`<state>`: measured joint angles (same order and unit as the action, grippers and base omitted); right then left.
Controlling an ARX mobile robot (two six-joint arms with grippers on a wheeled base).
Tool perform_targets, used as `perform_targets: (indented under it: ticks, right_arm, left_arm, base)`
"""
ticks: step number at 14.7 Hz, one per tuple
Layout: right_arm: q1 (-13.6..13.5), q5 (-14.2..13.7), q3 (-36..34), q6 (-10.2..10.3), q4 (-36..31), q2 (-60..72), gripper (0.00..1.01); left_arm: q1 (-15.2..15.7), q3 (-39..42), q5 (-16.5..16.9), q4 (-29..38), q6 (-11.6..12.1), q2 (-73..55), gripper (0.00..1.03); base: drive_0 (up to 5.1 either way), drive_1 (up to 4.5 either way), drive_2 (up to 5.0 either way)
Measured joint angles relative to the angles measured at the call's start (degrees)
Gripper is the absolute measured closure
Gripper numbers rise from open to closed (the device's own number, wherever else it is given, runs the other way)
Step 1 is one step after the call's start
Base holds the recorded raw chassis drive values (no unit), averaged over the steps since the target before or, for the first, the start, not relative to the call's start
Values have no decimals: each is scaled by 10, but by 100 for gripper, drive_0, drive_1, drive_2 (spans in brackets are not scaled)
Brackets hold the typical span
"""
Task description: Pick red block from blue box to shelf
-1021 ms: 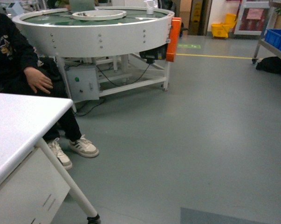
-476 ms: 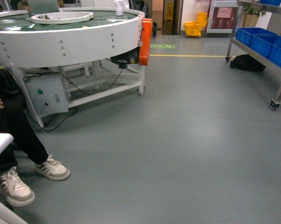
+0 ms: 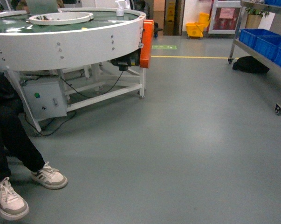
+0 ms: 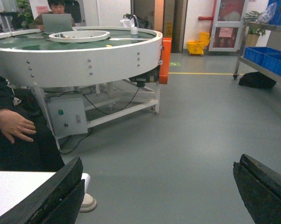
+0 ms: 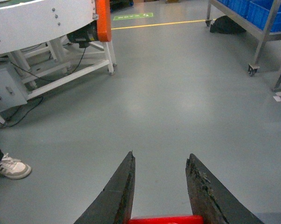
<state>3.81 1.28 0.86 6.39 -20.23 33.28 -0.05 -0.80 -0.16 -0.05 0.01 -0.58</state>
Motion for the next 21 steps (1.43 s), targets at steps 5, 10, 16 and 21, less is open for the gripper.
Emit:
perform_targets:
  ticks: [5, 10, 16, 21]
  right_arm:
    - [0, 0, 0, 0, 1, 1, 74]
    - [0, 0, 0, 0, 0, 0, 74]
    - [0, 0, 0, 0, 1, 0, 74]
    - [0, 0, 0, 0, 0, 0, 74]
  left_arm:
    - [0, 0, 0, -4, 0, 0, 5]
    - [0, 0, 1, -1, 0, 0, 5]
    - [1, 0, 2, -1, 0, 0, 5]
    - [1, 0, 1, -2, 0, 0, 5]
  base:
    - [-158, 272, -589]
    - [-158, 272, -589]
    - [-158, 272, -589]
    - [-158, 272, -589]
